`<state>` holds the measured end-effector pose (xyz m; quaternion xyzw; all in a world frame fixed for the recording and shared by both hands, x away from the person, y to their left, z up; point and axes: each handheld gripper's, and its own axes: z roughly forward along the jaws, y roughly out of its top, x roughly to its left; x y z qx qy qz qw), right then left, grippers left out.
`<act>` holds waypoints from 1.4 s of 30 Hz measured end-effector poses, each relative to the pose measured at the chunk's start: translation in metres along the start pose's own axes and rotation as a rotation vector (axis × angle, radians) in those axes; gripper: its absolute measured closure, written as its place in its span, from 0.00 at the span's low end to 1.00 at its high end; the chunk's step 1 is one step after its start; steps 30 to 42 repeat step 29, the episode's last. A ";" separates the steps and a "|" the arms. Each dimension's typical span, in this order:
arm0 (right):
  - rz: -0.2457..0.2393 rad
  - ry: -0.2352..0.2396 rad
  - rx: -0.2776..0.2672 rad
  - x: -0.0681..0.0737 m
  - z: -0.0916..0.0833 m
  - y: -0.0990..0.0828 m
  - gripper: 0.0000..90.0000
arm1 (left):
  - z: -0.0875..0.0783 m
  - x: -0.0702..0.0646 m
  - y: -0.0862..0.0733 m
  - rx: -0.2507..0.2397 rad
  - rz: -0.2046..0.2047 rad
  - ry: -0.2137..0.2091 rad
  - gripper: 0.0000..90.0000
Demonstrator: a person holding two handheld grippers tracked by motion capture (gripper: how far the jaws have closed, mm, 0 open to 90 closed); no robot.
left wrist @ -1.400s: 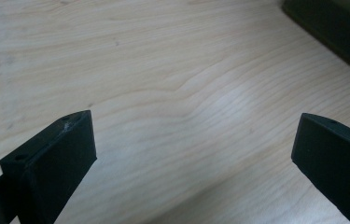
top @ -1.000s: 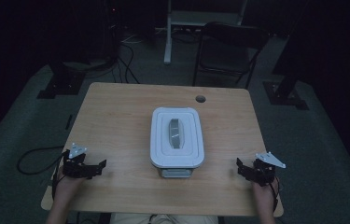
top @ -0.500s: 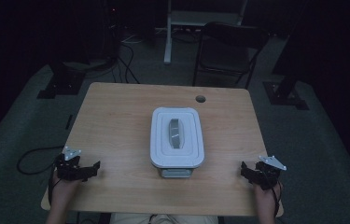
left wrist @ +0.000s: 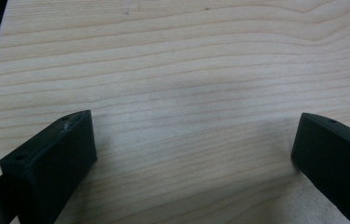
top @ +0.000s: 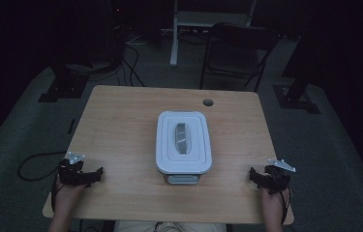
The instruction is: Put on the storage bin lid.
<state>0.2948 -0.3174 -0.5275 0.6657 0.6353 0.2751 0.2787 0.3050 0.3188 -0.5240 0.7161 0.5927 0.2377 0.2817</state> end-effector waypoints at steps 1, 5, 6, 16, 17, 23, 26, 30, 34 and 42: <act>0.000 0.000 0.000 0.000 0.000 0.000 0.13 | 0.000 0.000 0.000 0.000 0.000 0.000 0.01; 0.001 0.001 0.000 0.000 0.000 0.000 0.13 | 0.001 0.001 0.002 0.003 -0.017 0.019 0.01; 0.001 0.001 0.000 0.000 0.000 0.000 0.13 | 0.001 0.001 0.002 0.003 -0.018 0.019 0.01; -0.002 0.006 0.001 0.000 0.000 0.000 0.13 | 0.003 0.001 0.003 0.002 -0.018 0.018 0.01; -0.003 0.006 0.001 0.000 0.000 0.000 0.13 | 0.003 0.001 0.003 0.003 -0.018 0.019 0.01; -0.011 0.015 0.000 0.001 0.001 0.001 0.13 | 0.003 0.001 0.004 0.002 -0.019 0.019 0.01; -0.012 0.016 0.000 0.001 0.001 0.001 0.13 | 0.004 0.001 0.004 0.001 -0.020 0.019 0.01; -0.012 0.016 0.000 0.001 0.001 0.001 0.13 | 0.004 0.001 0.004 0.001 -0.020 0.019 0.01; -0.012 0.016 0.000 0.001 0.001 0.001 0.13 | 0.004 0.001 0.004 0.001 -0.020 0.019 0.01; -0.012 0.016 0.000 0.001 0.001 0.001 0.13 | 0.004 0.001 0.004 0.001 -0.020 0.019 0.01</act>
